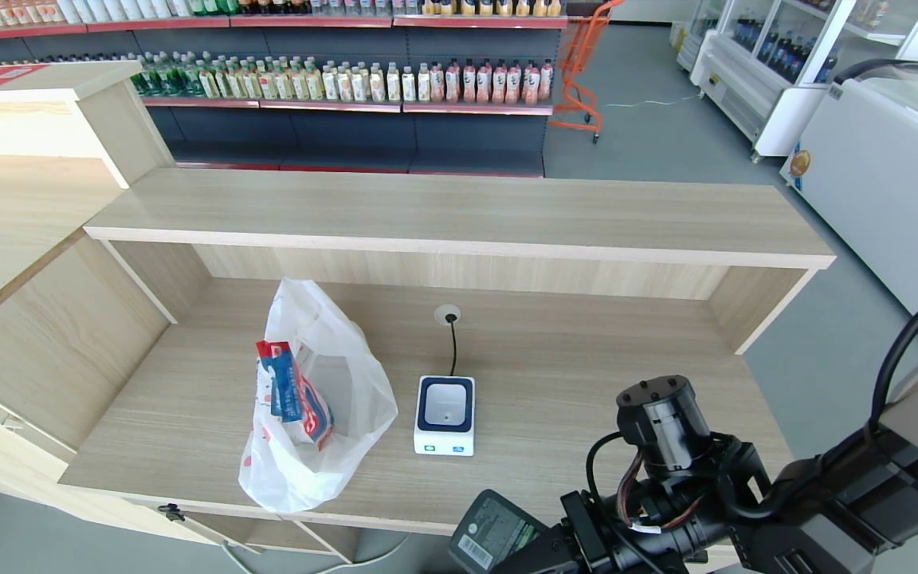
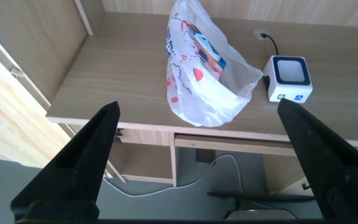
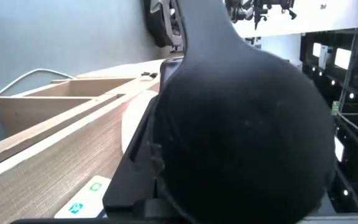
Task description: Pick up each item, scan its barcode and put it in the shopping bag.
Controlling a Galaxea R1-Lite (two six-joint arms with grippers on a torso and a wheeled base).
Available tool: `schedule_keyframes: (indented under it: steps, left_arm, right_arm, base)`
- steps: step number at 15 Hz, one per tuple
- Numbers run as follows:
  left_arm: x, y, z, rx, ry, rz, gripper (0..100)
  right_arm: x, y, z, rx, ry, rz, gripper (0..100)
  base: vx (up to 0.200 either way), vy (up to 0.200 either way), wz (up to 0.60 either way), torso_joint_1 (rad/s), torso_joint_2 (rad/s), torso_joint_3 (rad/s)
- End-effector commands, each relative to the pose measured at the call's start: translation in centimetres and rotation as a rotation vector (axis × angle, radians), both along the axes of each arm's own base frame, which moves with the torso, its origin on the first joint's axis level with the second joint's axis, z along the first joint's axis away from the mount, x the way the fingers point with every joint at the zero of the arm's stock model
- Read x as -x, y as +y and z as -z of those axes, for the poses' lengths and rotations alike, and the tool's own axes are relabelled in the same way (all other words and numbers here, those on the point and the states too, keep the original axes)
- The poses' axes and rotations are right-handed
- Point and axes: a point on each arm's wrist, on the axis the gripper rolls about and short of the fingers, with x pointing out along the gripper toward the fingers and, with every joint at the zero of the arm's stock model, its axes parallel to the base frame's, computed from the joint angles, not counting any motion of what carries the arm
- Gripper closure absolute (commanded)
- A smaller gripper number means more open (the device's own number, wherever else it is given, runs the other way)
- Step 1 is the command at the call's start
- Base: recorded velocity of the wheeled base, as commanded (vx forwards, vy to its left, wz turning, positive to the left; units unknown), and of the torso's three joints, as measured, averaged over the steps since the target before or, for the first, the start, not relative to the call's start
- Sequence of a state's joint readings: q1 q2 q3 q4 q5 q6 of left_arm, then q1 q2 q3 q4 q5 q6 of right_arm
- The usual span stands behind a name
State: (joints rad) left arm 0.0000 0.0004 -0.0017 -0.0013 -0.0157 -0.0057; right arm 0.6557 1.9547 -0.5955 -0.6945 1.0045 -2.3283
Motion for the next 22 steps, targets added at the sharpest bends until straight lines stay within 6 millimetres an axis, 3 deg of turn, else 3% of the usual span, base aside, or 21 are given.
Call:
schedule_keyframes:
  steps: [1, 21, 22]
  left_arm:
    - [0.0, 0.0, 0.0, 0.0, -0.001, 0.0, 0]
    - [0.0, 0.0, 0.0, 0.0, -0.001, 0.0, 0]
    - [0.0, 0.0, 0.0, 0.0, -0.001, 0.0, 0]
  right_arm:
    - [0.0, -0.1, -0.2, -0.005, -0.005, 0.001, 100]
    - [-0.6, -0.2, -0.9, -0.134, -0.083, -0.096, 100]
    - [-0.4, -0.8, -2.3, -0.132, -0.031, -0.062, 100]
  base:
    - [0.0, 0.0, 0.0, 0.0, 0.0, 0.0]
    - [0.0, 0.0, 0.0, 0.0, 0.0, 0.0]
    - [0.0, 0.0, 0.0, 0.0, 0.0, 0.0]
